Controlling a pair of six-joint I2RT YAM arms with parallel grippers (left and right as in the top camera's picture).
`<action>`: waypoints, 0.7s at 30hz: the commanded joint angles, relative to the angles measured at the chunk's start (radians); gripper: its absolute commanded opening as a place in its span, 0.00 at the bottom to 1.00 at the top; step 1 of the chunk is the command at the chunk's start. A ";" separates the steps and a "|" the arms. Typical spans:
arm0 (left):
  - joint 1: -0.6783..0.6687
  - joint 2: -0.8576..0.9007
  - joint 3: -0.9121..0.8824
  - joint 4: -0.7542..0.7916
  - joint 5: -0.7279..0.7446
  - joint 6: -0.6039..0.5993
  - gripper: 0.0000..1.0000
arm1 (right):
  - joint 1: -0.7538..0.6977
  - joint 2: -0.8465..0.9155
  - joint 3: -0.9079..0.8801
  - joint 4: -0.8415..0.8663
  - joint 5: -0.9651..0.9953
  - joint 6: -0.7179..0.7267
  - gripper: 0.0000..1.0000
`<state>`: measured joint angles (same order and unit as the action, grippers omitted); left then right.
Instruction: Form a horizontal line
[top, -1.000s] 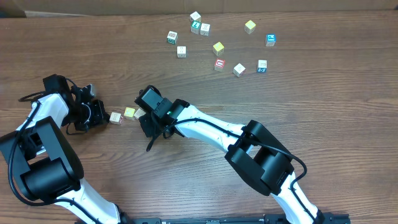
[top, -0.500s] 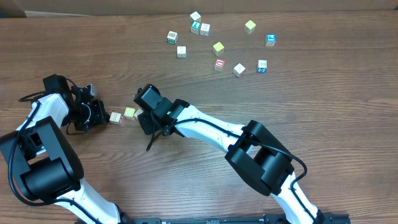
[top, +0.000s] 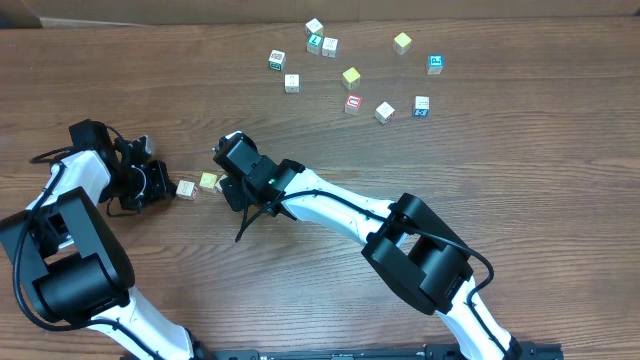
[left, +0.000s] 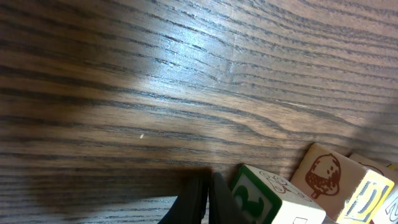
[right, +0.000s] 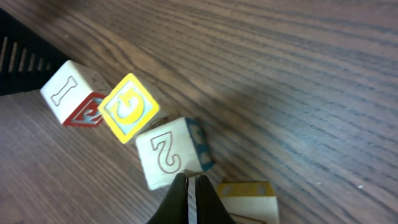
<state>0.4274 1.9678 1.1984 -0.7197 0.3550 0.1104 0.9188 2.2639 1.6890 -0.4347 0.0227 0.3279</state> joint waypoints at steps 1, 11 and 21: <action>0.024 0.070 -0.049 -0.006 -0.190 -0.006 0.04 | 0.001 -0.051 0.007 0.003 0.068 -0.024 0.04; 0.024 0.070 -0.049 -0.008 -0.187 -0.006 0.04 | -0.050 -0.241 0.009 -0.066 0.080 -0.044 0.04; 0.023 0.070 -0.049 0.002 -0.171 -0.006 0.04 | -0.201 -0.155 -0.048 -0.184 -0.029 0.069 0.04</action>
<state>0.4274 1.9678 1.1984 -0.7181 0.3557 0.1104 0.7277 2.0563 1.6646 -0.6189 0.0742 0.3622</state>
